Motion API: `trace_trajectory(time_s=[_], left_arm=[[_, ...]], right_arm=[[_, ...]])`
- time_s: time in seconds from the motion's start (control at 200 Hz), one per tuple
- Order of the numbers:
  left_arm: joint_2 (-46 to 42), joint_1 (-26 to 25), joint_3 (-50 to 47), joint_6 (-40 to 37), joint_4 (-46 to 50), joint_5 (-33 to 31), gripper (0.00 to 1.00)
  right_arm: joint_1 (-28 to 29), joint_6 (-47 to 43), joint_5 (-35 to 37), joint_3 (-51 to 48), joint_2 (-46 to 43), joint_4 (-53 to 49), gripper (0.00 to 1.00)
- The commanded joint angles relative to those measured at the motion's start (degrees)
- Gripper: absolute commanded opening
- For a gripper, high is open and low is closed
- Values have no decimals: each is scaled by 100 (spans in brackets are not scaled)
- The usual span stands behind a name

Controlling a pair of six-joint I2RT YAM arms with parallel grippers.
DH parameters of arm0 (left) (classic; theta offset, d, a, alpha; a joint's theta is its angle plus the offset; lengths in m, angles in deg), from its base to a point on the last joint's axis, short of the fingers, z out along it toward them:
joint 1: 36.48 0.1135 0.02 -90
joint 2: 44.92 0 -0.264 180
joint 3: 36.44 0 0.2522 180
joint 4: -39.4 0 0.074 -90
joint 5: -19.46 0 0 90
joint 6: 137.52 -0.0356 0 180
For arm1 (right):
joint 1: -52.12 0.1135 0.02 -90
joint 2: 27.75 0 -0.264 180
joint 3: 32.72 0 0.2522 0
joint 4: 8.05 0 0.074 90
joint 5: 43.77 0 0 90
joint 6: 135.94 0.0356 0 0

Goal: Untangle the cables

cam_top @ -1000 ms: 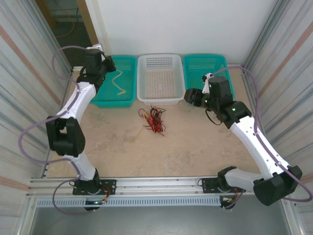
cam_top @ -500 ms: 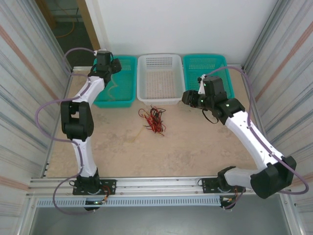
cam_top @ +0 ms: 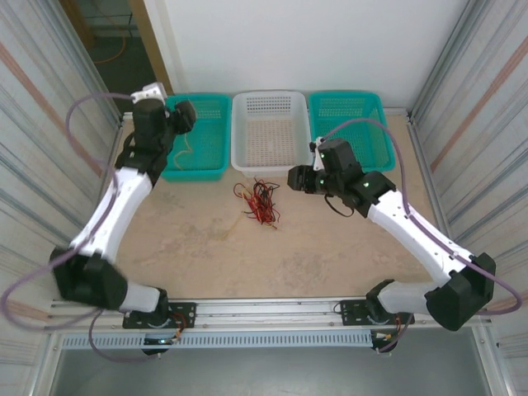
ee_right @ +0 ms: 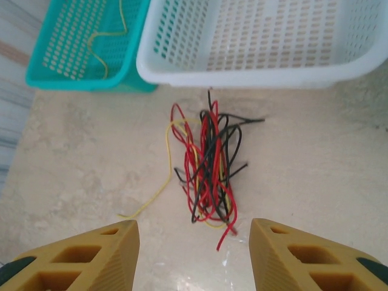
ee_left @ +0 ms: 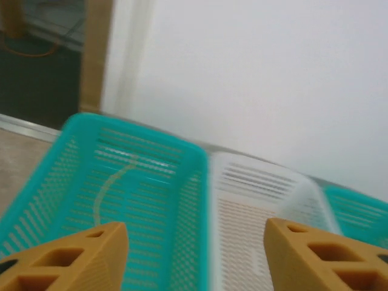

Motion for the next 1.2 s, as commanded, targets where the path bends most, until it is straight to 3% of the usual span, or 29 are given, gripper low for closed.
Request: trace_trajectory(time_s=[0.0,0.115,0.235,0.416,0.807,0.947,1.087,1.192], left_arm=[[-620,-509,-1076,344,566,776,54],[-935,-1197,-2029,705,713,939,47],[-883,-1580,-2715,1128,720,1036,37],[-1140,-1781,-3191,1493,658,1111,28],[-1794,-1783,-3091,1357,1172,779,26],[-1874,-1783,-3133,1343,1172,757,26],[-1845,-1781,-3143,1292,1153,776,26],[-1716,-1783,-3180,1326,952,920,26]], right_arm=[[242,240,410,-263,44,-52,51],[477,298,577,-319,381,-62,50],[620,280,775,-167,830,-138,50],[705,196,841,-62,1535,-51,44],[702,-77,448,607,2916,266,40],[694,-131,358,656,3248,322,27],[715,-129,331,438,3291,389,7],[797,-141,431,245,3001,378,0]])
